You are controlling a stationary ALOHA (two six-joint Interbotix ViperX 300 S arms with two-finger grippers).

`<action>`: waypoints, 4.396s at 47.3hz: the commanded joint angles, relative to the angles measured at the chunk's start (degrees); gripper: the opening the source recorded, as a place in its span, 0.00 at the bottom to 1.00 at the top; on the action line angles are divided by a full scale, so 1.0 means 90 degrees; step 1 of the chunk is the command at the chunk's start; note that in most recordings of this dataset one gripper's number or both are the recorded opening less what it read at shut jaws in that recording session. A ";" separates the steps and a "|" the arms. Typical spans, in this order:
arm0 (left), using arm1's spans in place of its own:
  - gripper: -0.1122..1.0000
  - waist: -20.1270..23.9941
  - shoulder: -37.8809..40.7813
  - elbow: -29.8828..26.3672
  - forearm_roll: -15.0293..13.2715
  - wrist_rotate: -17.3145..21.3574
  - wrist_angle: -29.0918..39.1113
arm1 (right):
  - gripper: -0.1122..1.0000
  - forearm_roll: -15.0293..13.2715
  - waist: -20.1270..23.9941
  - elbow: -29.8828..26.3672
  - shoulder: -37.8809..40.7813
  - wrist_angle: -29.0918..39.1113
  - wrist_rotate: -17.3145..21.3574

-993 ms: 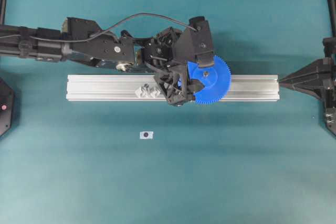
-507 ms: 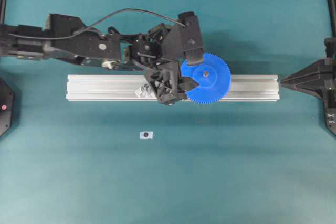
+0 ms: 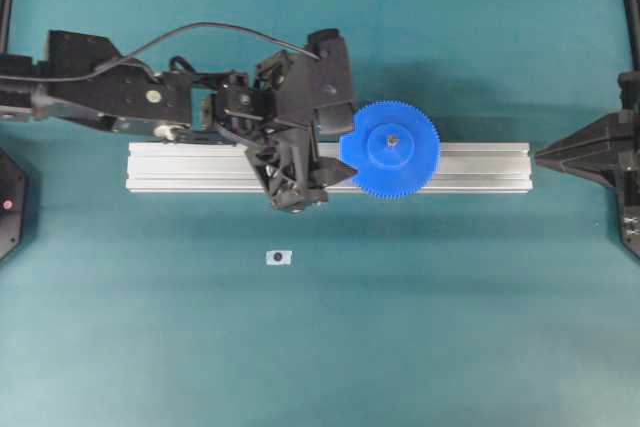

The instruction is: Find the location of the shaft and insert the large gear.

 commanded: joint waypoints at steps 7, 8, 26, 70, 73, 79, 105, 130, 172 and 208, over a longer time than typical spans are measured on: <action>0.87 -0.0029 -0.0576 0.0127 0.0020 -0.0010 -0.0029 | 0.11 -0.0010 -0.0010 -0.0068 0.0029 -0.0029 0.0068; 0.87 -0.0029 -0.0615 0.0137 0.0020 -0.0010 -0.0029 | 0.11 -0.0010 -0.0010 -0.0068 0.0029 -0.0029 0.0068; 0.87 -0.0039 -0.1230 0.0664 0.0020 -0.0020 -0.0029 | 0.11 -0.0010 -0.0010 -0.0068 0.0010 -0.0029 0.0068; 0.87 -0.0186 -0.2471 0.1680 0.0020 0.0010 -0.0029 | 0.11 -0.0010 -0.0010 -0.0029 0.0000 -0.0029 0.0068; 0.87 -0.0195 -0.2559 0.1738 0.0020 0.0010 -0.0039 | 0.11 -0.0010 -0.0010 -0.0020 -0.0010 -0.0029 0.0068; 0.87 -0.0205 -0.2695 0.1807 0.0020 0.0000 -0.0029 | 0.11 -0.0010 -0.0010 -0.0020 -0.0010 -0.0029 0.0068; 0.87 -0.0293 -0.3076 0.2090 0.0020 0.0000 -0.0029 | 0.11 -0.0010 -0.0010 0.0010 -0.0234 0.0088 0.0068; 0.87 -0.0293 -0.3145 0.2139 0.0020 0.0000 -0.0078 | 0.12 -0.0010 -0.0010 0.0010 -0.0225 0.0244 0.0068; 0.87 -0.0293 -0.3262 0.2197 0.0020 0.0000 -0.0088 | 0.12 -0.0020 -0.0010 0.0029 -0.0234 0.0215 0.0068; 0.87 -0.0303 -0.3281 0.2236 0.0020 -0.0020 -0.0088 | 0.12 -0.0020 -0.0010 0.0049 -0.0234 0.0215 0.0068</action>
